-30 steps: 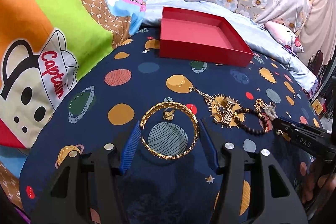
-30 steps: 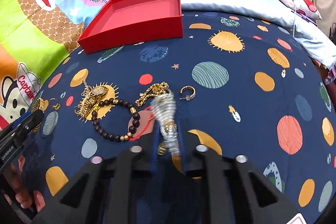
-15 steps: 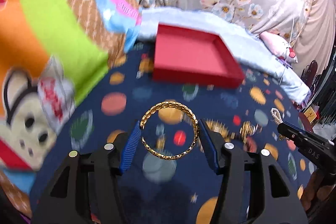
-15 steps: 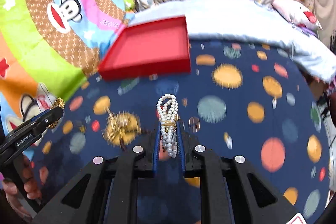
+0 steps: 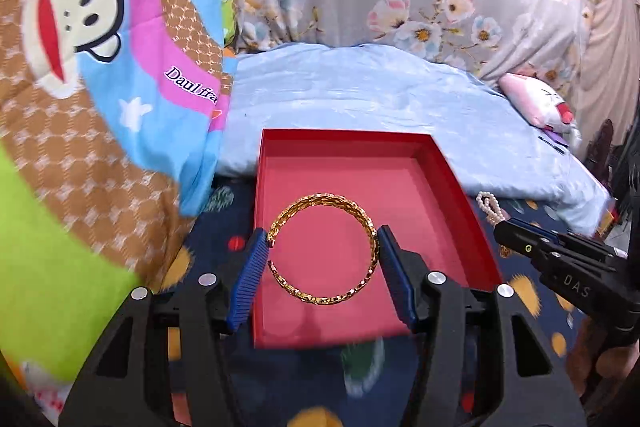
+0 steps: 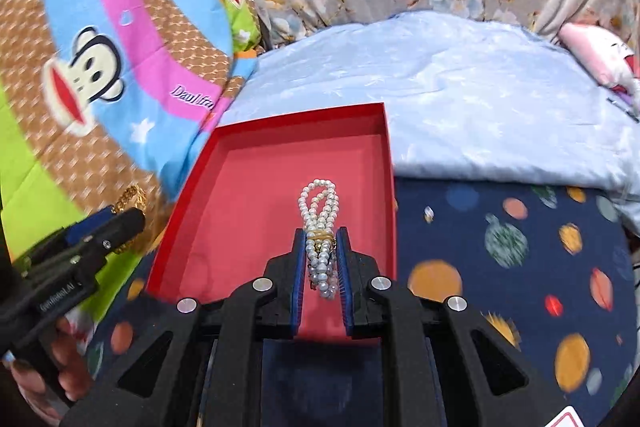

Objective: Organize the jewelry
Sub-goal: 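Carry both pieces over the red tray and open both grippers to drop them, then withdraw both grippers from the tray back toward the remaining jewelry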

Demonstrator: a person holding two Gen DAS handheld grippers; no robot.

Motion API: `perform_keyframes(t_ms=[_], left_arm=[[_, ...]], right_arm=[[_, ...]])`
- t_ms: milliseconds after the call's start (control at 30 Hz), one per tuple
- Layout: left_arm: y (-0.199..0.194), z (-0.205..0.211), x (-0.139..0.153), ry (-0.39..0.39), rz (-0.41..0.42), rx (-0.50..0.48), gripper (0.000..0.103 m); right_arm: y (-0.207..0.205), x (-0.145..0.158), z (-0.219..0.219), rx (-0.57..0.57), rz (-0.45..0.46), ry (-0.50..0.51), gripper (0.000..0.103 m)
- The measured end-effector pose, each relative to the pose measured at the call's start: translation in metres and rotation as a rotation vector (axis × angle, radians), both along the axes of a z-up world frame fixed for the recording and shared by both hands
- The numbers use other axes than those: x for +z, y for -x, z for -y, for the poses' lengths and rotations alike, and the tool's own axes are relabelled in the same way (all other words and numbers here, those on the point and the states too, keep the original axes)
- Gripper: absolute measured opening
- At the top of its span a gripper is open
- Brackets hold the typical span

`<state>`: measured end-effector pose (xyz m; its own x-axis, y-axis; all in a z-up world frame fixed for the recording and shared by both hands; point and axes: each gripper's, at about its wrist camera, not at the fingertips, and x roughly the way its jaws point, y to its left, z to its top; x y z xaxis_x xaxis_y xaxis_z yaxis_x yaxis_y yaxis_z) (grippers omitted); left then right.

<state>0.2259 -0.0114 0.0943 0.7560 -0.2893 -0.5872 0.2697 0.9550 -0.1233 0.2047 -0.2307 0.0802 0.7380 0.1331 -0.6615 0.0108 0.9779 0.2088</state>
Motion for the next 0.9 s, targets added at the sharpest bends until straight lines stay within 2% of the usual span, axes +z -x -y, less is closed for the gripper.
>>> perform_keyframes(t_ms=[133,300,367,400,433,467,633,767,900], left_arm=[[-0.045,0.011,-0.017,0.011,-0.046,-0.004,0.054],[-0.074,0.021,-0.037,-0.014,-0.074,-0.003,0.054],[-0.081,0.022,-0.042,-0.02,-0.076,0.022,0.067],[-0.082,0.021,-0.042,-0.02,-0.07,0.035,0.08],[-0.082,0.02,-0.041,-0.019,-0.059,0.046,0.082],[-0.081,0.018,-0.04,-0.023,-0.049,0.053,0.082],[-0.059,0.002,-0.025,-0.016,-0.038,0.052,0.085],[-0.012,-0.022,-0.014,-0.017,-0.028,0.062,0.09],[0.038,-0.042,-0.015,-0.025,-0.041,0.06,0.092]], right_arm=[[-0.041,-0.019,0.004,-0.018,-0.043,0.0,0.014],[-0.071,-0.043,0.009,-0.027,-0.092,0.012,0.014],[-0.075,-0.046,0.008,-0.033,-0.089,0.029,0.018],[-0.074,-0.045,0.008,-0.033,-0.077,0.031,0.021],[-0.073,-0.043,0.008,-0.037,-0.068,0.033,0.027],[-0.07,-0.041,0.008,-0.046,-0.055,0.038,0.029],[-0.035,-0.018,0.009,-0.055,0.007,0.01,0.036],[0.021,-0.006,0.005,-0.046,0.038,-0.007,0.044],[0.083,-0.012,0.0,-0.054,0.028,-0.026,0.048]])
